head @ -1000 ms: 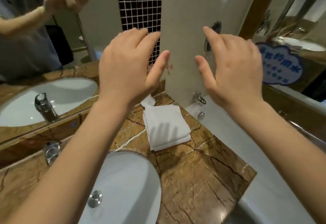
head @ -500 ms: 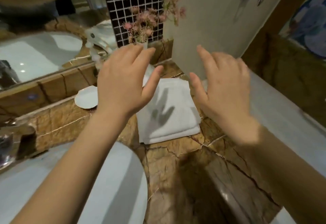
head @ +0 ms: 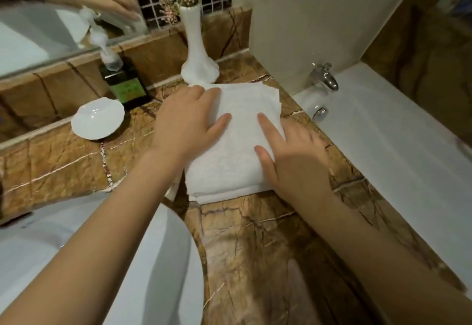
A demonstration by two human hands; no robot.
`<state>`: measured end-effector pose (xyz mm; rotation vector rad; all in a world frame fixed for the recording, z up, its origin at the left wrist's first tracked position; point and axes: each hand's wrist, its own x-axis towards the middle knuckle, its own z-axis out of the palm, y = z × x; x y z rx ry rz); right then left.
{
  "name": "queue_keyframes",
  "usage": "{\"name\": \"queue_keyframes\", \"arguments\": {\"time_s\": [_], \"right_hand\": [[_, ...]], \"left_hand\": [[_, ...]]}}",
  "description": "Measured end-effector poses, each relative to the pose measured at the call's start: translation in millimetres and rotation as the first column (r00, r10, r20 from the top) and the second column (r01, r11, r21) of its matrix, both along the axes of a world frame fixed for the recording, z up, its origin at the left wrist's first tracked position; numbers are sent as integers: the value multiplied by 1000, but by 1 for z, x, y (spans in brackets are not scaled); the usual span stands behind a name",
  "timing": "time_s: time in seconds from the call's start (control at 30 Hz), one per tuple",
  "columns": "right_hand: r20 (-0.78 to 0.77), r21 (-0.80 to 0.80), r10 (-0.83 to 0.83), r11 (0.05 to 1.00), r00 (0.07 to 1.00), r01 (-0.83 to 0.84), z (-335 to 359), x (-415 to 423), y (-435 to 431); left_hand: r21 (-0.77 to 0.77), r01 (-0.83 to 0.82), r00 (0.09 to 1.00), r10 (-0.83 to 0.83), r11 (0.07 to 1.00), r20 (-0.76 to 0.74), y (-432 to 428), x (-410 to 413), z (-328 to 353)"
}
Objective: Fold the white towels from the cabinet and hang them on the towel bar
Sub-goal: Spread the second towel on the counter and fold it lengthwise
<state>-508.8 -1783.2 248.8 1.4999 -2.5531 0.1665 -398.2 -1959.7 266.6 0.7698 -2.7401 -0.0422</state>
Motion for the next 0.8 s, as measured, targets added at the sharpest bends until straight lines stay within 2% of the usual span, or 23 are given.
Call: {"name": "queue_keyframes", "arguments": {"time_s": [0.13,0.2,0.27,0.33,0.43,0.47,0.53,0.57,0.6,0.63,0.73,0.8], "right_hand": [[9,-56,12,998,1000,-12,-3,0,0],[66,-96,24,995,998,-17,-5,0,0],[251,-212,52,977,967,2,-7,0,0],[468,-346,94,934,879,85,-7,-2,1],[584,-424,147,894,798,145,0,-9,2],[661,-443,196,881,725,165,6,-11,2],[837,-443,289,857,465,263,18,-14,0],[886,-407,291,862,360,304,22,-16,0],[918,-348,251,880,306,324,27,-18,-2],[935,-300,211,901,286,313,31,-20,-3],[915,-265,186,946,357,185,34,-25,-5],[913,-257,199,958,357,124,35,-26,-8]], "left_hand": [[61,-58,998,57,996,12,-2,-9,16],[74,-9,1000,8,997,22,-3,-12,29],[71,74,997,-72,995,-25,1,-12,42],[109,147,983,-134,983,-122,5,-7,53],[262,294,943,-233,919,-239,9,6,70],[298,337,928,-262,893,-263,9,10,77],[317,396,899,-294,862,-324,10,17,91],[316,419,882,-299,851,-364,11,18,98],[316,441,863,-301,840,-406,13,20,104],[311,459,844,-300,832,-444,14,21,112],[267,473,802,-285,840,-525,15,23,133],[251,464,772,-248,850,-586,12,25,145]]}}
